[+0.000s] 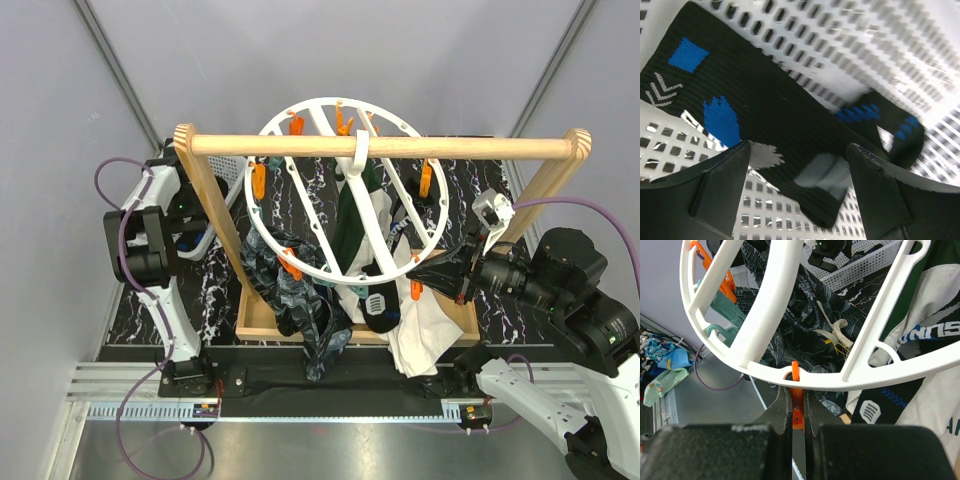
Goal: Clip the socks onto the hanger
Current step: Adjust the sock in the bin.
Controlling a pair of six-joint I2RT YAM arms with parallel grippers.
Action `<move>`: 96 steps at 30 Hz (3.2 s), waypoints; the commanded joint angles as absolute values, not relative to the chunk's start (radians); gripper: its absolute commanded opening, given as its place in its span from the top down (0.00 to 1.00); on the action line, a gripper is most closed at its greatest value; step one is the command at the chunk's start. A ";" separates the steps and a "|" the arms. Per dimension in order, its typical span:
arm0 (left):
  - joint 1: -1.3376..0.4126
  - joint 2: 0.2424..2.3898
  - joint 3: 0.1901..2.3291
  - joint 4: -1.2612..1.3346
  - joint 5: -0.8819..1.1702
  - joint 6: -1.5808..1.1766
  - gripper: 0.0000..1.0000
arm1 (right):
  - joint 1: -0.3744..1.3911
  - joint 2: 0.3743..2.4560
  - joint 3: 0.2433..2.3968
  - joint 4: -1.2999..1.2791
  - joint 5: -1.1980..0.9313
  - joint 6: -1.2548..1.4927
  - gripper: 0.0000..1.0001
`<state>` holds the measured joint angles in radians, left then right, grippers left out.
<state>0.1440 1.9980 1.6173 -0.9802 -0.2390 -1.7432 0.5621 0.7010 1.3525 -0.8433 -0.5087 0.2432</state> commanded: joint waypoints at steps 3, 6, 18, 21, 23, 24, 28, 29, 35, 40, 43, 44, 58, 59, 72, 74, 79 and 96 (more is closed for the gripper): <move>0.172 2.040 1.638 -1.065 -0.152 -1.822 0.18 | 0.565 0.721 1.344 -0.881 -0.469 0.241 1.00; 0.176 2.055 1.623 -1.065 -0.163 -1.838 0.19 | 0.565 0.727 1.342 -0.876 -0.472 0.238 1.00; 0.181 2.036 1.537 -0.885 -0.288 -1.770 0.64 | 0.565 0.735 1.307 -0.845 -0.479 0.245 1.00; 0.181 2.011 1.534 -0.859 -0.313 -1.744 0.78 | 0.565 0.742 1.308 -0.841 -0.483 0.248 1.00; 0.176 1.988 1.546 -0.864 -0.339 -1.724 0.92 | 0.565 0.744 1.310 -0.839 -0.485 0.248 1.00; 0.170 1.979 1.549 -0.864 -0.348 -1.721 0.96 | 0.565 0.745 1.309 -0.836 -0.486 0.249 1.00; 0.150 1.899 1.522 -0.818 -0.396 -1.695 1.00 | 0.566 0.738 1.307 -0.831 -0.486 0.255 1.00; 0.143 1.879 1.513 -0.807 -0.406 -1.683 1.00 | 0.565 0.735 1.307 -0.831 -0.488 0.256 1.00; 0.078 1.737 1.491 -0.746 -0.528 -1.596 1.00 | 0.565 0.723 1.310 -0.828 -0.495 0.265 1.00; 0.035 1.668 1.500 -0.695 -0.626 -1.488 1.00 | 0.563 0.712 1.318 -0.833 -0.494 0.268 1.00; 0.015 1.640 1.482 -0.616 -0.669 -1.375 1.00 | 0.565 0.707 1.318 -0.838 -0.491 0.270 1.00; 0.005 1.623 1.476 -0.592 -0.678 -1.292 1.00 | 0.565 0.707 1.316 -0.839 -0.492 0.270 1.00; 0.069 1.686 1.373 -0.087 -0.123 -0.439 1.00 | 0.565 0.710 1.304 -0.836 -0.483 0.264 1.00; 0.118 1.693 1.367 -0.095 -0.082 -0.452 1.00 | 0.565 0.709 1.308 -0.842 -0.480 0.264 1.00; 0.261 1.925 1.505 -0.386 0.186 -0.397 0.59 | 0.565 0.706 1.305 -0.828 -0.503 0.259 1.00; 0.261 1.915 1.487 -0.382 0.160 -0.406 0.52 | 0.566 0.706 1.302 -0.828 -0.500 0.256 1.00; 0.261 1.841 1.459 -0.374 0.094 -0.477 0.45 | 0.565 0.701 1.295 -0.830 -0.506 0.252 1.00; 0.284 1.969 1.623 -0.827 -0.206 -1.250 0.22 | 0.566 0.690 1.285 -0.838 -0.509 0.262 1.00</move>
